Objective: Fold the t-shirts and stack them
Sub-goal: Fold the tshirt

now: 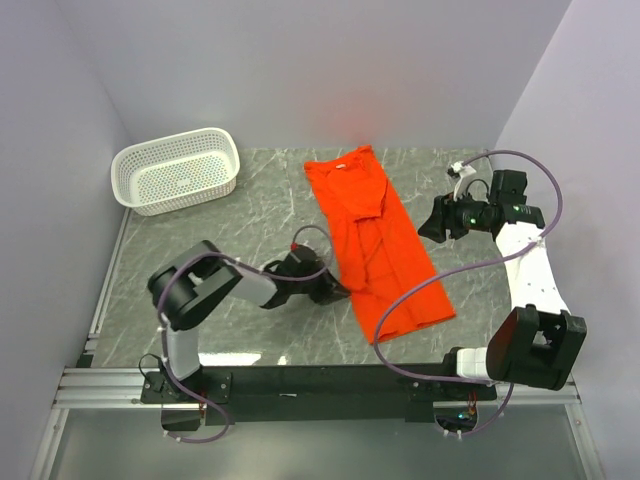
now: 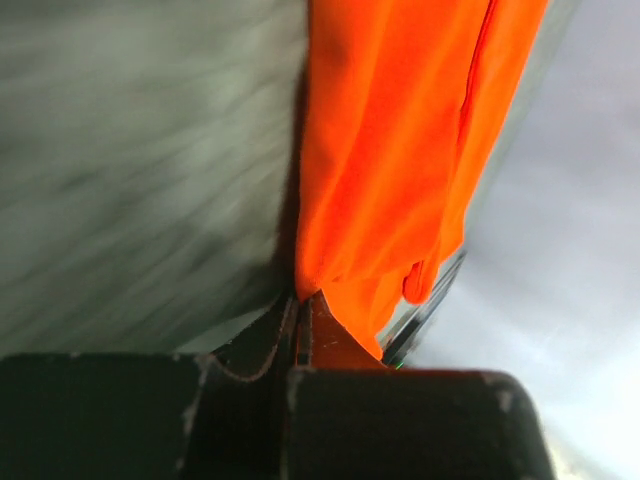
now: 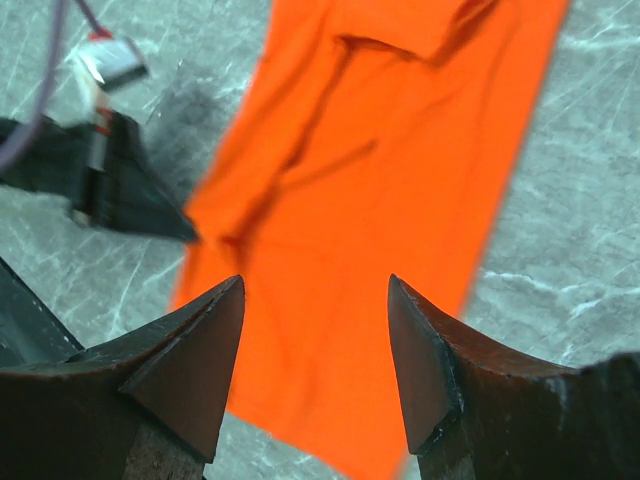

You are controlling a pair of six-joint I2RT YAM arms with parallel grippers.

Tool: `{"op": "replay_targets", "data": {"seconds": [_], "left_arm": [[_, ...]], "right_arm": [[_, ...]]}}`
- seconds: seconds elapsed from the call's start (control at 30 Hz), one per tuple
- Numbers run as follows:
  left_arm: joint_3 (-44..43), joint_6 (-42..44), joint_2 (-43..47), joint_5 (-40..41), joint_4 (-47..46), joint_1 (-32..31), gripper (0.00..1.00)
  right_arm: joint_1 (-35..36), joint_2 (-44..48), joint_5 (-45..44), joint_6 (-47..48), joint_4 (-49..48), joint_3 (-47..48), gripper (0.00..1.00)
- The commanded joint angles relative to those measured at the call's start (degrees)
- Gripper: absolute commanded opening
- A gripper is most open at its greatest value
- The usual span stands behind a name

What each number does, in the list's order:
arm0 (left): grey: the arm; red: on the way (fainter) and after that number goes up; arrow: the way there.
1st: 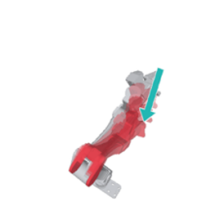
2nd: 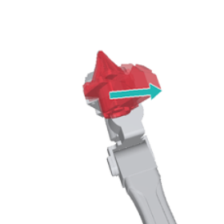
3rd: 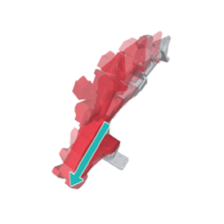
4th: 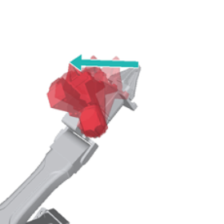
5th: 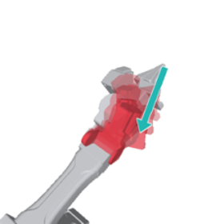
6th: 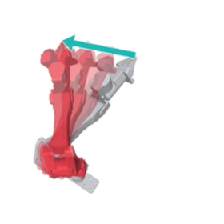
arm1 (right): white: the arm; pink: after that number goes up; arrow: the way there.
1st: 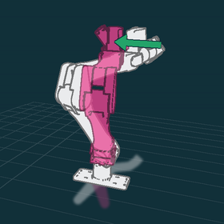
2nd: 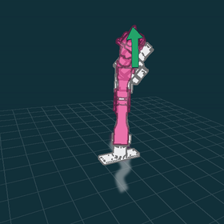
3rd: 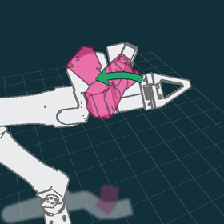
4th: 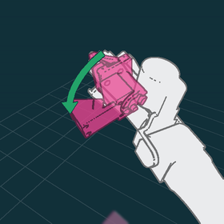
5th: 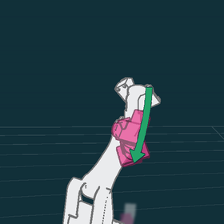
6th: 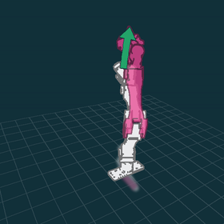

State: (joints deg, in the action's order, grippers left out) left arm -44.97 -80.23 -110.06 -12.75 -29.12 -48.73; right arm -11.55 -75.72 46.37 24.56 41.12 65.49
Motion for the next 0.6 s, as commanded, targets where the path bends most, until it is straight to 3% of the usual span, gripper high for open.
{"op": "replay_targets", "data": {"seconds": [0.0,0.13,0.27,0.37,0.47,0.57], "left_arm": [[7.9,12.4,2.3,-4.3,11.3,2.1,0.01],[13.9,17.6,10.5,-6.9,16.0,3.7,0.04],[14.9,23.2,16.7,-7.4,22.7,4.7,0.23],[13.5,27.1,20.1,-8.3,25.9,4.9,0.39],[11.6,31.4,24.2,-9.0,31.4,4.9,0.49],[9.6,35.6,32.7,-4.4,39.6,4.9,0.57]], "right_arm": [[-0.4,1.3,1.6,3.3,2.0,-0.8,0.66],[-0.3,0.3,2.6,5.5,3.8,-1.0,0.66],[1.0,-1.0,2.8,9.4,7.5,-1.3,0.66],[4.3,-1.3,2.5,17.5,12.2,-2.2,0.66],[10.2,1.0,-0.5,27.4,14.2,-5.9,0.66],[16.0,5.4,-3.6,40.6,13.7,-11.7,0.67]]}}
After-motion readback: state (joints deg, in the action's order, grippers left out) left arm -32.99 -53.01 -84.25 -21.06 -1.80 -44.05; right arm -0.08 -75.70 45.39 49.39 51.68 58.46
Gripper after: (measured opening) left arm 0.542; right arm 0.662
